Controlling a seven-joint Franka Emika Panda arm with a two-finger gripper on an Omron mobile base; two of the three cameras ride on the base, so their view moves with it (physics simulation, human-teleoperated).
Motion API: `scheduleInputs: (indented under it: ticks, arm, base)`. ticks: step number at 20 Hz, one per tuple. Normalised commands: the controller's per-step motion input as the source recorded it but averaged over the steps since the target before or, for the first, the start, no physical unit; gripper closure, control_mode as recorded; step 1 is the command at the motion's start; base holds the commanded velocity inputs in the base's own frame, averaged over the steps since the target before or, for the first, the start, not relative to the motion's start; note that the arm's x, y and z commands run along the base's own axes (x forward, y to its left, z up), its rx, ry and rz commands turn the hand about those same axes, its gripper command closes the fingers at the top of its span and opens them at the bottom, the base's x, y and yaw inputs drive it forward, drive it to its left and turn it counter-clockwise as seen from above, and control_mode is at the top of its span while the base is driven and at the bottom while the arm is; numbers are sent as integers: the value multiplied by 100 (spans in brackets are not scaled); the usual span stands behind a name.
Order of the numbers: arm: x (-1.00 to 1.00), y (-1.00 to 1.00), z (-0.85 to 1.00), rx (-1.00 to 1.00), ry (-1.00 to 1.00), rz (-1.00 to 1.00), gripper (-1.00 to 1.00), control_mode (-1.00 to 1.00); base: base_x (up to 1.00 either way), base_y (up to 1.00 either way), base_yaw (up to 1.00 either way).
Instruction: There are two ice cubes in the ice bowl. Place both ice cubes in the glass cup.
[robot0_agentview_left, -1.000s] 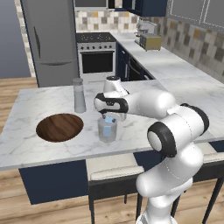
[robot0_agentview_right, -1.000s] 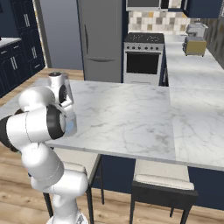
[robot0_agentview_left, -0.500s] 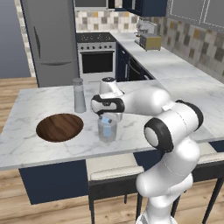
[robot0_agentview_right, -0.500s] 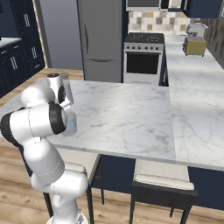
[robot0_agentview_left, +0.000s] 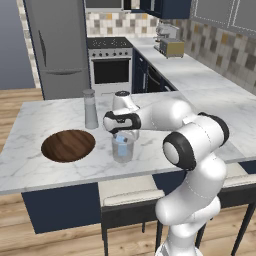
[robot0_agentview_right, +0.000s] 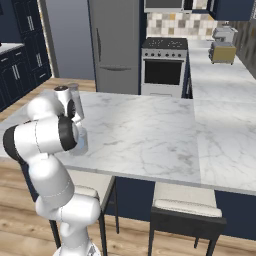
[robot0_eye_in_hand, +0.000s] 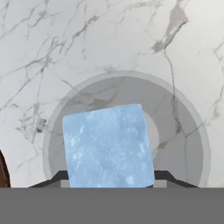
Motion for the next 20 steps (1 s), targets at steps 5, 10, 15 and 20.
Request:
scheduleInputs:
  ticks: [5, 10, 15, 20]
  arm:
    - [18, 0, 0, 0, 3, 0, 100, -100]
    - [6, 0, 1, 0, 3, 0, -100, -100]
    - [-3, -4, 22, 0, 0, 1, -100, -100]
    - [-53, -9, 35, 0, 0, 0, -100, -100]
  base:
    - [0, 0, 0]
    - [0, 0, 0]
    - [0, 0, 0]
    - [0, 0, 0]
